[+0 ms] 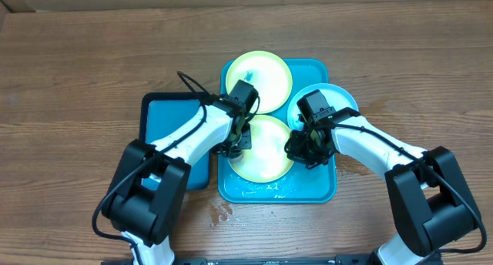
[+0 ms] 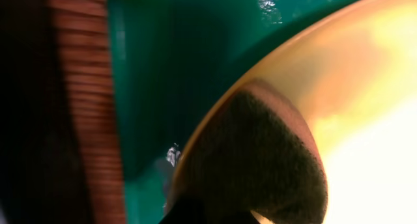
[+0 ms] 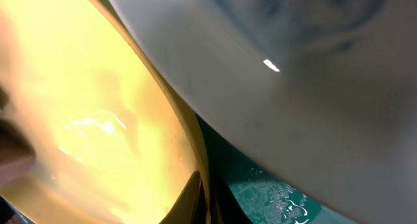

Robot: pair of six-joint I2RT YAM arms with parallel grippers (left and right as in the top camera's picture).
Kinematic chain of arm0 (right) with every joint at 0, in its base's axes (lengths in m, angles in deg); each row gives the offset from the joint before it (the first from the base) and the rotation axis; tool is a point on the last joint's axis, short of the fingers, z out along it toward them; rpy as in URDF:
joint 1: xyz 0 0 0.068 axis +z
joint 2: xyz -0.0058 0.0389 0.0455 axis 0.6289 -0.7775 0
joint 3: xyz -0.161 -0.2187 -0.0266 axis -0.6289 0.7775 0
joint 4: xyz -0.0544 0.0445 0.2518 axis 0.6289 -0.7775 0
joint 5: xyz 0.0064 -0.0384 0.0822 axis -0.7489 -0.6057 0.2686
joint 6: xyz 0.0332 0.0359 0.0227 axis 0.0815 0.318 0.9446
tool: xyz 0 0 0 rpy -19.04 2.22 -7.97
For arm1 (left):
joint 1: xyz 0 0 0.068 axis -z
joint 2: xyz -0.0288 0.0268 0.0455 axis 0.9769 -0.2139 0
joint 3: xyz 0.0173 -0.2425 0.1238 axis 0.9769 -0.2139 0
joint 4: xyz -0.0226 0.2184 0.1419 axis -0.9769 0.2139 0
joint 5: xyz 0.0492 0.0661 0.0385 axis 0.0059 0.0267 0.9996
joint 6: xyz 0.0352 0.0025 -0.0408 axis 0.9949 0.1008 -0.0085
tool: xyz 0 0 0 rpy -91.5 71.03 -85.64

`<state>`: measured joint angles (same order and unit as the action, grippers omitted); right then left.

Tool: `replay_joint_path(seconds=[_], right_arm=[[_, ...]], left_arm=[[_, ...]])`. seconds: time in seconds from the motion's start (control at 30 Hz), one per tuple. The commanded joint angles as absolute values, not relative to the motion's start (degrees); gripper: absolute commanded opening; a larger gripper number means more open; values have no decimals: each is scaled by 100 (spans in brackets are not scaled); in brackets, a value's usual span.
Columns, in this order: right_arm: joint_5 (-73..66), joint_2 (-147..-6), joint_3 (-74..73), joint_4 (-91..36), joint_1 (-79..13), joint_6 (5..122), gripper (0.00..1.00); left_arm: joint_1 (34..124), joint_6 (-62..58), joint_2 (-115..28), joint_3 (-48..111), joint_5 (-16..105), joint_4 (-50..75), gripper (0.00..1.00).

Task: Clean dirty plates on tray and stack at the side
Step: 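Dip the sponge into the water tray with the left gripper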

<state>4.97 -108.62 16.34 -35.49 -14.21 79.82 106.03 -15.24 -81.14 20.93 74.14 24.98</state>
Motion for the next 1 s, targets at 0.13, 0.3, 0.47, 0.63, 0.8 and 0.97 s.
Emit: replay_joint_path(seconds=[0.13, 0.3, 0.47, 0.63, 0.8, 0.97], right_arm=[[-117, -11077, 1816, -3676, -1472, 7809, 4], [-100, -11077, 1816, -3700, -1472, 7647, 4], [-95, -11077, 1816, -3698, -1472, 7466, 4], [64, -11077, 1816, -3767, -1472, 7472, 4], [189, -11074, 1811, -3802, -1472, 7470, 4], [149, -10930, 1562, -4205, -1472, 7466, 4]], left_arm=[[10568, -1539, -7032, 2071, 7930, 3326, 4], [10332, -1528, -5994, 2071, 8442, 3822, 4], [9692, -1303, -5747, 2053, 8619, 4097, 4], [9119, -1270, -6099, 1728, 8544, 3785, 4], [8815, -1163, -6619, 1529, 8339, 3332, 4], [8667, -473, -6685, 1572, 7795, 3129, 27]])
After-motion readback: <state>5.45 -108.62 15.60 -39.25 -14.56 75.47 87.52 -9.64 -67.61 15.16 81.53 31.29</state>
